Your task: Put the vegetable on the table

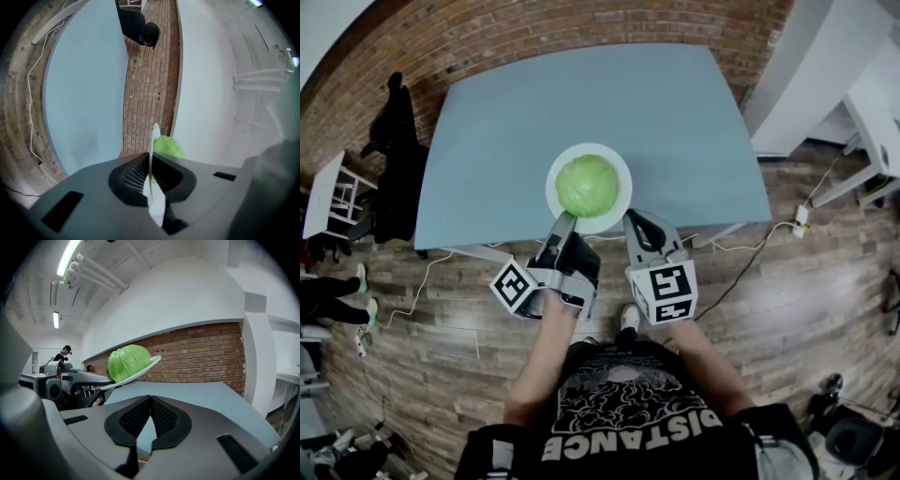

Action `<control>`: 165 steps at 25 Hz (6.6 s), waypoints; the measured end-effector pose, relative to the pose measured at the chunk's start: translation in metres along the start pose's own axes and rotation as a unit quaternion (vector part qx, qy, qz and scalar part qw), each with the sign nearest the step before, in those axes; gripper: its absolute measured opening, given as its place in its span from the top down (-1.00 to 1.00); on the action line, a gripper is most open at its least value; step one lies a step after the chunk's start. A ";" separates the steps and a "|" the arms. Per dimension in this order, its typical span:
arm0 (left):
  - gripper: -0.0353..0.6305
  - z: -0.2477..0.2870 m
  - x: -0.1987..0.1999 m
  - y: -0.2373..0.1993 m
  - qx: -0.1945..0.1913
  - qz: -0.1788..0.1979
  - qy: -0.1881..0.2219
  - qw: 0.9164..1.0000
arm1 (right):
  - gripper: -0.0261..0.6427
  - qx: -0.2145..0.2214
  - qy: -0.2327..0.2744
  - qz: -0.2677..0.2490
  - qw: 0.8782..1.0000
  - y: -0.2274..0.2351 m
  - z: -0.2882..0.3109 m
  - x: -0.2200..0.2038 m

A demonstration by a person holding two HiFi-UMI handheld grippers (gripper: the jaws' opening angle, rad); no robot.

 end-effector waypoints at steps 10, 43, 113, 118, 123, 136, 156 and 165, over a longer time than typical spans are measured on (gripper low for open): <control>0.86 0.005 -0.003 -0.003 0.004 -0.001 0.015 1.000 | 0.89 0.014 0.001 0.003 1.000 0.011 0.005 0.001; 0.86 0.095 0.112 -0.043 0.009 -0.044 -0.038 0.998 | 0.89 -0.054 -0.020 -0.007 0.998 0.013 0.141 0.020; 0.82 0.154 0.138 -0.209 0.218 0.094 -0.181 0.955 | 0.89 -0.057 -0.105 -0.030 0.992 0.101 0.250 -0.027; 0.82 0.157 0.138 -0.214 0.228 0.101 -0.189 0.950 | 0.89 -0.048 -0.111 -0.027 0.992 0.104 0.256 -0.030; 0.82 0.160 0.140 -0.218 0.235 0.095 -0.185 0.950 | 0.89 -0.040 -0.116 -0.025 0.992 0.105 0.262 -0.033; 0.83 0.158 0.148 -0.230 0.295 0.093 -0.165 0.937 | 0.89 -0.018 -0.124 -0.020 0.992 0.104 0.272 -0.038; 0.77 0.161 0.151 -0.227 0.376 0.195 -0.206 0.882 | 0.89 0.012 -0.124 -0.018 0.992 0.098 0.278 -0.040; 0.73 0.164 0.150 -0.224 0.404 0.241 -0.218 0.855 | 0.89 0.015 -0.124 -0.014 0.992 0.102 0.277 -0.041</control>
Point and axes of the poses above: the fingertips, and each gripper's own axes: z forward along the fingers, y to its right, x out of its top, the point moved 4 cm from there along -z, backward along the fingers, and after that the axes turned 3 degrees about z, right-handed, at the moved point
